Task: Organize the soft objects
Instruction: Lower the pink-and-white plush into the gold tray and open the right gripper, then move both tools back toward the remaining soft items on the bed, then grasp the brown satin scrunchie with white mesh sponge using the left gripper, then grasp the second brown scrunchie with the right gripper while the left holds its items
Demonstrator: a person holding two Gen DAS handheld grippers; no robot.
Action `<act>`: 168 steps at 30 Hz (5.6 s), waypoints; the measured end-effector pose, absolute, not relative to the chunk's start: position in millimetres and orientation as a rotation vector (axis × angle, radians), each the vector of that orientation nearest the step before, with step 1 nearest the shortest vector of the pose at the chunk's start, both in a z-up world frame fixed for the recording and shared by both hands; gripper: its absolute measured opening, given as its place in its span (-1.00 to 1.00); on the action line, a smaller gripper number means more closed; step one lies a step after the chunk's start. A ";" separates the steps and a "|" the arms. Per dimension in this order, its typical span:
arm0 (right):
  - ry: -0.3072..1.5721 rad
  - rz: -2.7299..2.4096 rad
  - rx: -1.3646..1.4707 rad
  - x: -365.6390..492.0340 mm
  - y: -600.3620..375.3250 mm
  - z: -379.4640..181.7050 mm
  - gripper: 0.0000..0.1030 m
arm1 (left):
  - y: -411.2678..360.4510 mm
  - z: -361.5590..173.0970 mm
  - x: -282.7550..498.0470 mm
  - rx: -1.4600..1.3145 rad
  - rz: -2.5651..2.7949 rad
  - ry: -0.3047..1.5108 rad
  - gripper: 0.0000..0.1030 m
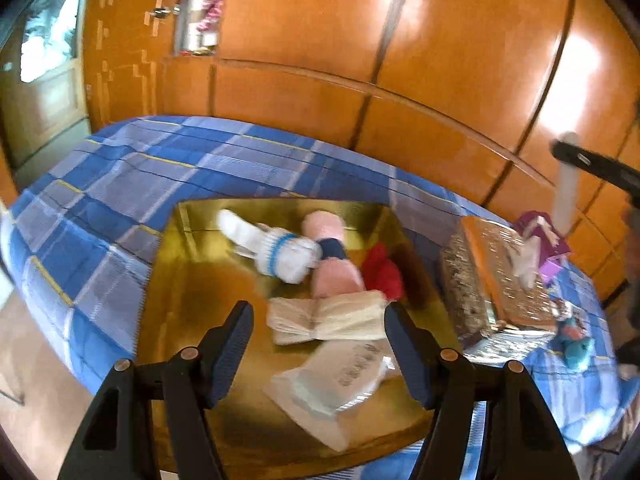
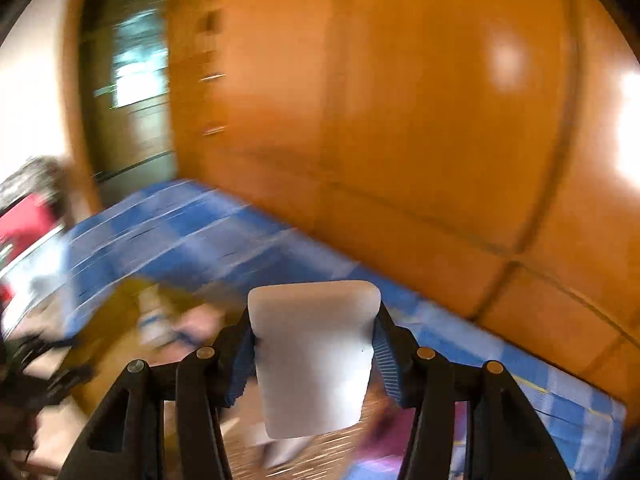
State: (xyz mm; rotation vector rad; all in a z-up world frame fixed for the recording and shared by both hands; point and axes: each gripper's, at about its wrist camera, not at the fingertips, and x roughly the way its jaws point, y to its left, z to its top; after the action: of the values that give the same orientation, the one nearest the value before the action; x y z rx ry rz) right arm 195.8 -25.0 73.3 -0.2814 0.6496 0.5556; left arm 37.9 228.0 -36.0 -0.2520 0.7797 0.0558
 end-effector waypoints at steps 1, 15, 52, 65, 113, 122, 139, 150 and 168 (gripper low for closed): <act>0.667 0.605 -0.284 185.8 -17.0 70.9 0.04 | 232.3 -36.2 36.8 -0.248 0.094 0.775 0.33; 0.937 0.791 -0.237 147.1 91.5 -11.1 0.10 | 252.7 -34.0 23.4 -0.222 0.242 0.729 0.47; 0.801 0.243 -0.019 61.2 -126.2 -35.8 0.63 | 153.3 -13.3 5.1 -0.077 -0.010 0.690 0.47; 0.901 -0.060 0.087 43.7 -226.9 -65.9 0.63 | 88.8 13.9 -3.5 0.104 -0.173 0.627 0.47; 1.024 -0.245 0.173 14.9 -307.1 -143.5 1.00 | -293.1 -75.8 158.0 0.446 -0.687 0.794 0.25; 1.009 -0.235 0.226 12.8 -313.8 -141.8 1.00 | -330.4 -131.8 192.3 0.536 -0.682 0.908 -0.22; 1.048 -0.221 0.157 15.8 -308.5 -142.5 1.00 | -195.7 -127.6 104.5 0.309 -0.603 0.946 -0.29; 0.957 -0.227 0.369 23.6 -390.9 -83.2 0.38 | -191.1 -137.2 104.8 0.303 -0.650 0.902 -0.27; 1.135 -0.210 0.020 206.4 -450.8 -119.4 0.29 | -187.5 -140.6 102.4 0.273 -0.659 0.854 -0.26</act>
State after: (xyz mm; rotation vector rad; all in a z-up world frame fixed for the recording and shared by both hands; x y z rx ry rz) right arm 206.4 -450.8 -119.4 0.0205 1.1355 -0.2102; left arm 102.4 -187.5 -140.6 0.2726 0.8538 -0.6586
